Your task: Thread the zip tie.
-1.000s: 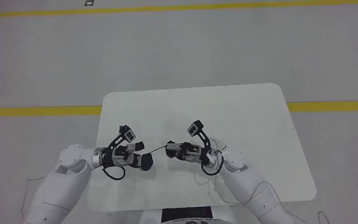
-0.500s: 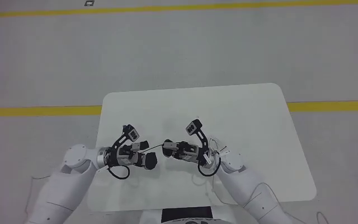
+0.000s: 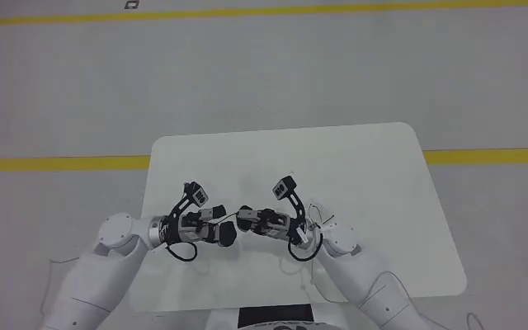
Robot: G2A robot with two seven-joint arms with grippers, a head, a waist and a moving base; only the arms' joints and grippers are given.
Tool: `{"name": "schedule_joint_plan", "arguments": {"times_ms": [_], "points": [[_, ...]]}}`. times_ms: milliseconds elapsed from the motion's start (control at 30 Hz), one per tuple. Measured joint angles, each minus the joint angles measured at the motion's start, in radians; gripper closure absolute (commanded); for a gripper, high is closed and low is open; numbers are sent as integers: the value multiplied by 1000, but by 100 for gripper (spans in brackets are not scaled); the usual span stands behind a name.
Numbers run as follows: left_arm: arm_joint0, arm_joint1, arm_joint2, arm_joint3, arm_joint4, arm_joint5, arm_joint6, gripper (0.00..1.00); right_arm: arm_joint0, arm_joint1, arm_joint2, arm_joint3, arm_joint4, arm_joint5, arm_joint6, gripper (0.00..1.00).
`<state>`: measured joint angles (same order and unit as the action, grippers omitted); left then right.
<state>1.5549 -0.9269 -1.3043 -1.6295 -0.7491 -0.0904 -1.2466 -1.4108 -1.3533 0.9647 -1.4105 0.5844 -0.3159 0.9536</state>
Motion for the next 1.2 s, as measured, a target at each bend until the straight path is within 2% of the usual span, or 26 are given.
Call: {"name": "schedule_joint_plan", "arguments": {"times_ms": [67, 100, 133, 200, 333, 433, 933, 1200], "points": [[-1, 1, 0, -1, 2, -3, 1, 1, -1, 3, 0, -7, -15, 10, -4, 100], [-1, 1, 0, -1, 6, -4, 1, 17, -1, 4, 1, -10, -21, 14, -6, 100], [-2, 2, 0, -1, 9, -5, 2, 23, -2, 5, 1, -13, -28, 17, -9, 100], [-2, 3, -1, -2, 16, -6, 4, 53, -4, 8, 4, -19, -44, 20, -18, 100], [-2, 5, -3, -1, 26, -6, 8, 57, -11, 14, 13, -34, -69, 26, -32, 100], [-2, 7, -4, 2, 31, -6, 10, 71, -16, 19, 17, -42, -80, 32, -34, 100], [-12, 11, 7, 9, 42, -11, 18, 84, -28, 39, 33, -77, -125, 77, -35, 100], [-19, 13, 15, 11, 46, -9, 17, 85, -28, 46, 30, -81, -117, 90, -22, 100]]}}
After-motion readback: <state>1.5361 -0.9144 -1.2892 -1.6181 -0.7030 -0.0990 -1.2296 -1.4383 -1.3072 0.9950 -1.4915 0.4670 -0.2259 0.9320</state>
